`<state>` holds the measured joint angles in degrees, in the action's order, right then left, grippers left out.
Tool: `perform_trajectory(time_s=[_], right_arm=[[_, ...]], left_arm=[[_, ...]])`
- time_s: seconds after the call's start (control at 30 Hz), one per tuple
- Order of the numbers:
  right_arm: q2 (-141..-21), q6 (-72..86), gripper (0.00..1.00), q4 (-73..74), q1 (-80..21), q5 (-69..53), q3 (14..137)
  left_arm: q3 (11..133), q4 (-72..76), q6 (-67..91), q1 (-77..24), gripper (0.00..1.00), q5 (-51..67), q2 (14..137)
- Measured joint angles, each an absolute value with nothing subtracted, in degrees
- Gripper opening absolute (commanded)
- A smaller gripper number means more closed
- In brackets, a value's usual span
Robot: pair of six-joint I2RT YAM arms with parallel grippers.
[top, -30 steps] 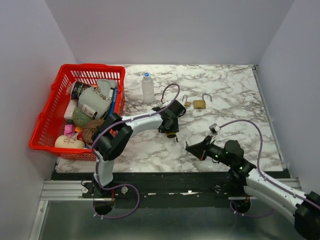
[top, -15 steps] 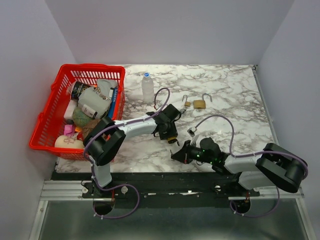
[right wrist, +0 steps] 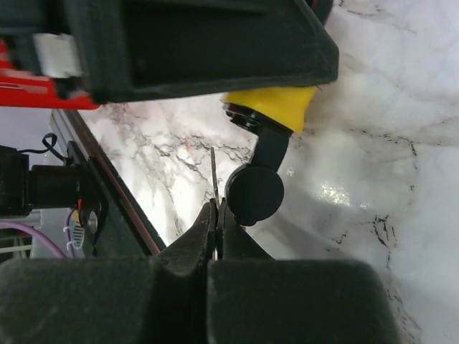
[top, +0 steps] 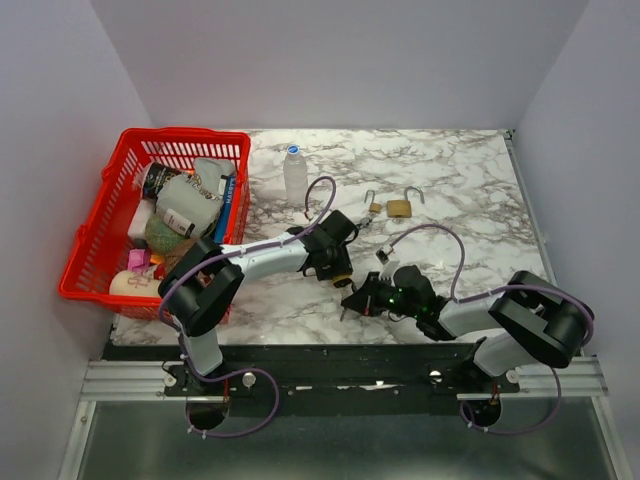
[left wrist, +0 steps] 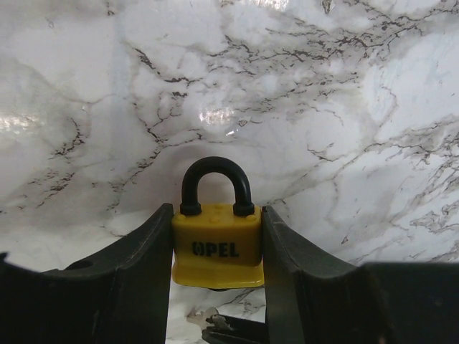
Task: Unlock with the key
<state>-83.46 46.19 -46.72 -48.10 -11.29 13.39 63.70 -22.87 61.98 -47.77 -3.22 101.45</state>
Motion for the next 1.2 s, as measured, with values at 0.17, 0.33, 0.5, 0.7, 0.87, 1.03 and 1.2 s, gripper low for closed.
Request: perform_trajectory(time_s=[0.17,0.33,0.5,0.7,0.87,1.03,1.2], right_arm=[[-86.52,46.3,0.01,-46.68,-47.48,-11.73,15.07],[-86.85,46.3,0.01,-46.63,-46.85,-11.68,15.42],[-86.85,46.33,0.01,-46.46,-45.98,-11.66,15.42],[-86.83,46.09,0.01,-46.15,-45.23,-10.98,15.42],[-87.77,45.43,0.01,-46.19,-44.6,-10.61,15.84],[-90.89,45.34,0.01,-46.28,-44.51,-11.92,17.72],[-94.41,45.36,0.01,-47.31,-44.36,-14.28,19.59]], left_arm=[[63.48,-21.98,61.32,-47.59,0.0,-3.42,100.79],[63.29,-20.88,60.64,-47.59,0.0,-3.57,100.16],[62.5,-20.23,59.7,-47.57,0.0,-4.91,99.48],[60.27,-19.44,58.48,-47.27,0.0,-6.42,98.85],[58.67,-19.79,58.08,-47.4,0.0,-6.66,98.85],[58.63,-19.77,57.49,-47.37,0.0,-7.73,98.85],[58.63,-19.77,56.99,-47.37,0.0,-7.94,98.87]])
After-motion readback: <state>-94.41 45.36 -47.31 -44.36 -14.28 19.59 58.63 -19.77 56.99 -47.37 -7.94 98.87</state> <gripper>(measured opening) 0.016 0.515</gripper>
